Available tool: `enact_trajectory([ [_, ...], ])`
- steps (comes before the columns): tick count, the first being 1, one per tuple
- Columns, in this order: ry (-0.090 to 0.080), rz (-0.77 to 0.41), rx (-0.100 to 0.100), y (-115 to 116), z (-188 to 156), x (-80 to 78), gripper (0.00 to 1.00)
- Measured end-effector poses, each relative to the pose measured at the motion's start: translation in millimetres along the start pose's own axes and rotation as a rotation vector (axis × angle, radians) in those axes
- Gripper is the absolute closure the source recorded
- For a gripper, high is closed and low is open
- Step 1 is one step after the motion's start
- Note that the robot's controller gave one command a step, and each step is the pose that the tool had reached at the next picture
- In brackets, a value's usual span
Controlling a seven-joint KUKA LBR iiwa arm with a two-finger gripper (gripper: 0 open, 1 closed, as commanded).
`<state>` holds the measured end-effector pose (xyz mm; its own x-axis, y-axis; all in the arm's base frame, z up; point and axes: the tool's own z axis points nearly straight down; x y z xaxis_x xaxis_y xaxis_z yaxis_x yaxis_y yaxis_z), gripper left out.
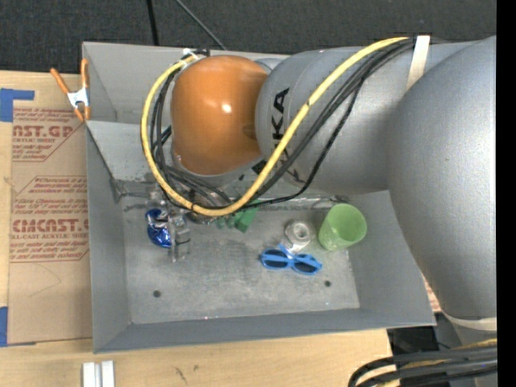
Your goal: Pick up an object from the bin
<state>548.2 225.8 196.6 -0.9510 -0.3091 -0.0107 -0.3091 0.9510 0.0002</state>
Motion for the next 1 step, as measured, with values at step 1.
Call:
enact_trajectory([
  [1, 0.002, -0.47, -0.001, -9.0, -78.2, 8.9, 1.0],
])
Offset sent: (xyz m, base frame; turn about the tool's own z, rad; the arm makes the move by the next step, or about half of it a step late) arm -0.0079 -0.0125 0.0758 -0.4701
